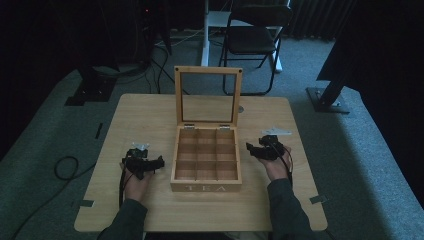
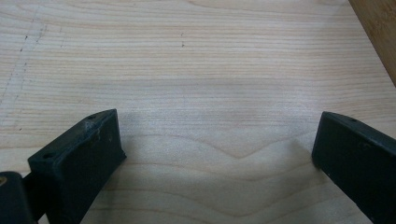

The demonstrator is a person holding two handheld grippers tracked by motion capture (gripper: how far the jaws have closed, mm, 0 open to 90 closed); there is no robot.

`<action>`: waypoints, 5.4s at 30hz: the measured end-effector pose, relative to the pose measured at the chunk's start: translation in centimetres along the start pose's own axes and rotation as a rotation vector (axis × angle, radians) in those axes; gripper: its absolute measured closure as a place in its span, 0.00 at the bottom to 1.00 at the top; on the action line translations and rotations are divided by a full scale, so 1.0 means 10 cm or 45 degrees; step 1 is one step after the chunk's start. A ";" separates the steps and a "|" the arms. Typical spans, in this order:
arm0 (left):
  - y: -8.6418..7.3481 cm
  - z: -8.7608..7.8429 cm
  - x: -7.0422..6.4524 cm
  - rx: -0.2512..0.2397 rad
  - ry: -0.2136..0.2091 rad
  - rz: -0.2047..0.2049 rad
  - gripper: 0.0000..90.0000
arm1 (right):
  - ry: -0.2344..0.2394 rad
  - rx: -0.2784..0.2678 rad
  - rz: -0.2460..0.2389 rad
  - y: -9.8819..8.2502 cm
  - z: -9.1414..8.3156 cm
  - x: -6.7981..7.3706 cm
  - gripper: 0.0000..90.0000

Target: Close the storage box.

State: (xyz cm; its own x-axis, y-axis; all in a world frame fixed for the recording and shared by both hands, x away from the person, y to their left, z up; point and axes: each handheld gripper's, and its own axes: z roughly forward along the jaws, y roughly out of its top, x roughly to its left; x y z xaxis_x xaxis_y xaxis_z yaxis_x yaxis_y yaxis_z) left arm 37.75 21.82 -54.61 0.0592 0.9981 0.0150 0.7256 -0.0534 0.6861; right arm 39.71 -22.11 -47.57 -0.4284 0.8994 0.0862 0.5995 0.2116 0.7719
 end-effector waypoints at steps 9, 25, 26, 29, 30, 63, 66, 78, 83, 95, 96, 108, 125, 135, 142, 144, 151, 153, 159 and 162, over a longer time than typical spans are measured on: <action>0.00 0.00 0.00 -0.002 0.000 -0.001 0.02 | -0.007 -0.053 -0.036 0.21 -0.05 0.02 0.43; 0.00 0.00 0.00 -0.002 0.001 0.001 0.02 | 0.036 -0.090 -0.041 0.49 -0.02 0.03 0.43; 0.00 0.00 0.00 -0.001 0.000 0.002 0.02 | 0.035 -0.091 -0.049 0.50 -0.01 0.03 0.42; 0.00 0.00 0.00 -0.003 0.000 0.001 0.02 | 0.039 -0.084 -0.054 0.54 0.00 0.05 0.42; 0.00 0.00 0.00 -0.002 0.001 0.002 0.02 | 0.042 -0.081 -0.055 0.55 0.01 0.05 0.42; 0.00 0.00 0.00 -0.004 0.000 -0.002 0.02 | 0.050 -0.138 -0.114 1.08 0.20 0.11 0.42; 0.00 0.00 0.00 -0.003 0.000 -0.001 0.02 | 0.064 -0.156 -0.091 1.12 0.24 0.09 0.42; 0.00 0.00 0.00 -0.002 0.000 -0.001 0.02 | 0.073 -0.157 -0.055 1.28 0.39 0.07 0.36; 0.00 0.00 0.00 -0.002 0.000 -0.001 0.02 | 0.070 -0.178 -0.053 1.37 0.44 0.10 0.32; 0.00 0.00 0.00 -0.002 0.000 -0.001 0.02 | 0.093 -0.153 -0.053 1.47 0.61 0.09 0.34; 0.00 0.00 0.00 -0.002 0.000 -0.001 0.02 | 0.104 -0.152 -0.058 1.49 0.61 0.10 0.34; 0.00 0.00 0.00 -0.002 0.000 0.000 0.02 | 0.148 -0.203 -0.063 1.53 0.62 0.10 0.39; 0.00 0.00 -0.01 -0.001 0.000 -0.001 0.02 | 0.140 -0.309 -0.089 1.34 0.36 0.19 0.48; 0.00 0.00 -0.01 -0.002 0.001 -0.002 0.02 | 0.157 -0.319 -0.139 1.22 0.17 0.26 0.51; 0.00 0.00 -0.01 -0.003 0.002 -0.002 0.02 | 0.176 -0.340 -0.161 1.15 0.06 0.29 0.52; 0.00 0.00 -0.01 -0.003 0.001 -0.002 0.02 | 0.177 -0.341 -0.158 1.14 0.05 0.30 0.52; 0.00 0.00 -0.01 -0.003 0.000 -0.001 0.02 | 0.170 -0.353 -0.162 1.02 -0.04 0.36 0.51; 0.00 0.00 -0.01 -0.001 -0.001 -0.001 0.02 | 0.172 -0.353 -0.160 0.98 -0.08 0.38 0.50; 0.00 0.00 -0.01 -0.004 0.001 -0.002 0.02 | 0.157 -0.351 -0.158 0.92 -0.14 0.42 0.50; 0.00 0.00 -0.01 -0.005 0.002 -0.003 0.02 | 0.139 -0.339 -0.177 0.91 -0.17 0.45 0.50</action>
State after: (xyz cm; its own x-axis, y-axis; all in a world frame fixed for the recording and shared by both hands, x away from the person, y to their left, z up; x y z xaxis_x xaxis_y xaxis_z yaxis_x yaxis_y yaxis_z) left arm 37.72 21.75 -54.62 0.0563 0.9983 0.0141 0.7232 -0.0505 0.6888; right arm 42.10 -16.80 -39.10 -0.5725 0.8196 0.0244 0.3383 0.2090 0.9176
